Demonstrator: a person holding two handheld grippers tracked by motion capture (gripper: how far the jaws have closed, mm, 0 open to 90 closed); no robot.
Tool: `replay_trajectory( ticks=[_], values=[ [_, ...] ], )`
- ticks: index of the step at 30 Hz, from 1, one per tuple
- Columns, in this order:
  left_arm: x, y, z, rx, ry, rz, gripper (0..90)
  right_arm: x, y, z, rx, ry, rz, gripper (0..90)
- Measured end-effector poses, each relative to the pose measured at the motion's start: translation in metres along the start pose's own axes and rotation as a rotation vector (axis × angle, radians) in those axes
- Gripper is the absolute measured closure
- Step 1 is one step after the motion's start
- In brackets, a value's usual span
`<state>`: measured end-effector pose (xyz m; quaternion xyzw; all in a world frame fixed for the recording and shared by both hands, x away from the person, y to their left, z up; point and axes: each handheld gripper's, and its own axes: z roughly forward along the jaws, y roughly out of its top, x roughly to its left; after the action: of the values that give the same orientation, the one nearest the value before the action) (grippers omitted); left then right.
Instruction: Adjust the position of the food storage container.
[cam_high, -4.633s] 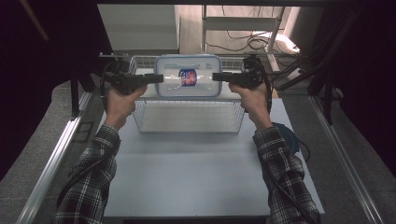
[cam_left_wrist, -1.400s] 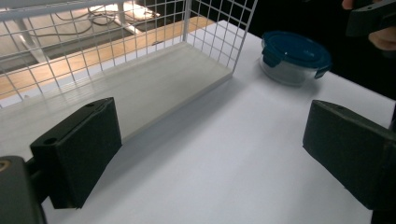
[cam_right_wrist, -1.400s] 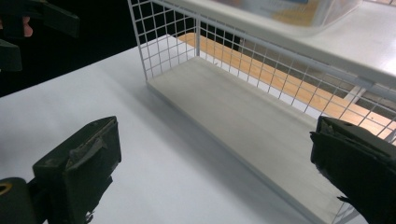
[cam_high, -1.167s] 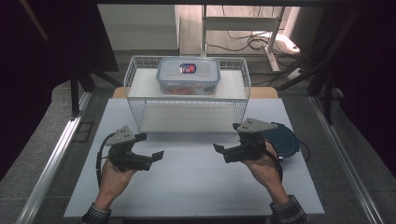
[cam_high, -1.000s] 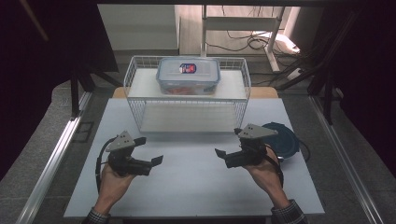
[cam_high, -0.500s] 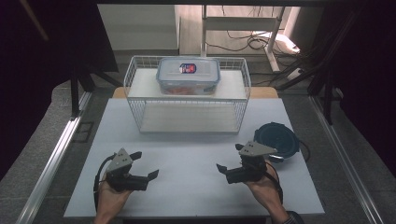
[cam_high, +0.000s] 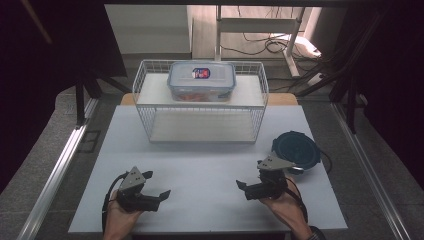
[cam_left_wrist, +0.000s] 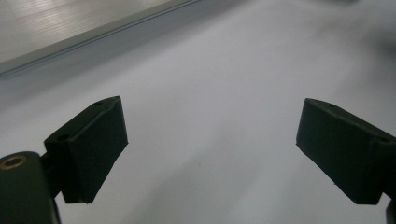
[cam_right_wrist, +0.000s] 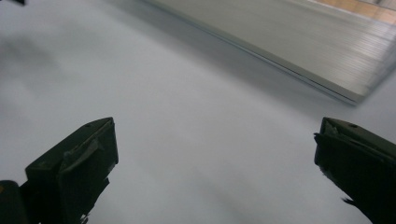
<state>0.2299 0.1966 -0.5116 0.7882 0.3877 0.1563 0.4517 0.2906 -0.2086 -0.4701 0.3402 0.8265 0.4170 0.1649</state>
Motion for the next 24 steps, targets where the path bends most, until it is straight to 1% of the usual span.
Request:
replay_trajectory(
  ticks=[1,3,4,6,7,8,9,10,12,14,15,17,18,19,20,22,24],
  values=[
    [0.0,0.0,0.0,0.001,-0.001,-0.001,8.4,-0.003,0.0,-0.001,0.003,0.005,0.009,0.0],
    [0.0,0.0,0.0,0.001,0.001,0.0,8.5,-0.009,0.002,-0.006,0.004,-0.004,0.022,0.0],
    [0.0,0.0,0.0,0.003,-0.001,-0.001,8.5,-0.012,0.003,-0.008,0.0,-0.017,0.027,1.5],
    [0.001,0.0,0.001,0.009,-0.003,-0.003,8.5,-0.021,0.005,-0.015,0.003,-0.071,0.039,8.7],
    [0.001,-0.001,0.002,0.013,-0.002,-0.003,8.5,-0.027,0.005,-0.019,-0.005,-0.1,0.044,15.2],
    [0.001,-0.001,0.002,0.015,-0.003,-0.003,8.5,-0.036,0.006,-0.024,-0.007,-0.127,0.064,21.1],
    [0.001,-0.001,0.003,0.016,-0.005,-0.004,8.6,-0.043,0.006,-0.028,-0.01,-0.146,0.082,29.2],
    [0.001,-0.001,0.003,0.016,-0.008,-0.005,8.7,-0.049,0.006,-0.032,-0.01,-0.157,0.09,36.8],
    [0.002,-0.001,0.003,0.019,-0.011,-0.006,8.7,-0.066,0.004,-0.04,-0.001,-0.188,0.097,53.0],
    [0.002,-0.001,0.004,0.02,-0.014,-0.013,8.7,-0.083,0.002,-0.047,0.004,-0.216,0.111,66.5],
    [0.003,-0.001,0.004,0.021,-0.015,-0.014,8.7,-0.096,-0.001,-0.051,0.013,-0.238,0.127,74.6],
    [0.003,-0.001,0.004,0.022,-0.014,-0.016,8.7,-0.109,-0.004,-0.054,0.021,-0.265,0.146,82.9],
    [0.003,-0.001,0.004,0.022,-0.015,-0.017,8.7,-0.119,-0.006,-0.056,0.021,-0.288,0.16,86.7],
    [0.004,-0.002,0.004,0.021,-0.016,-0.019,8.7,-0.124,-0.007,-0.057,0.019,-0.3,0.172,88.9],
    [0.004,-0.002,0.004,0.021,-0.018,-0.023,8.7,-0.132,-0.009,-0.059,0.014,-0.314,0.19,89.1],
    [0.005,-0.002,0.005,0.021,-0.021,-0.03,8.7,-0.147,-0.011,-0.061,0.022,-0.354,0.213,89.3],
    [0.006,-0.002,0.005,0.021,-0.024,-0.034,8.7,-0.157,-0.012,-0.063,0.024,-0.384,0.232,89.3]
  ],
)
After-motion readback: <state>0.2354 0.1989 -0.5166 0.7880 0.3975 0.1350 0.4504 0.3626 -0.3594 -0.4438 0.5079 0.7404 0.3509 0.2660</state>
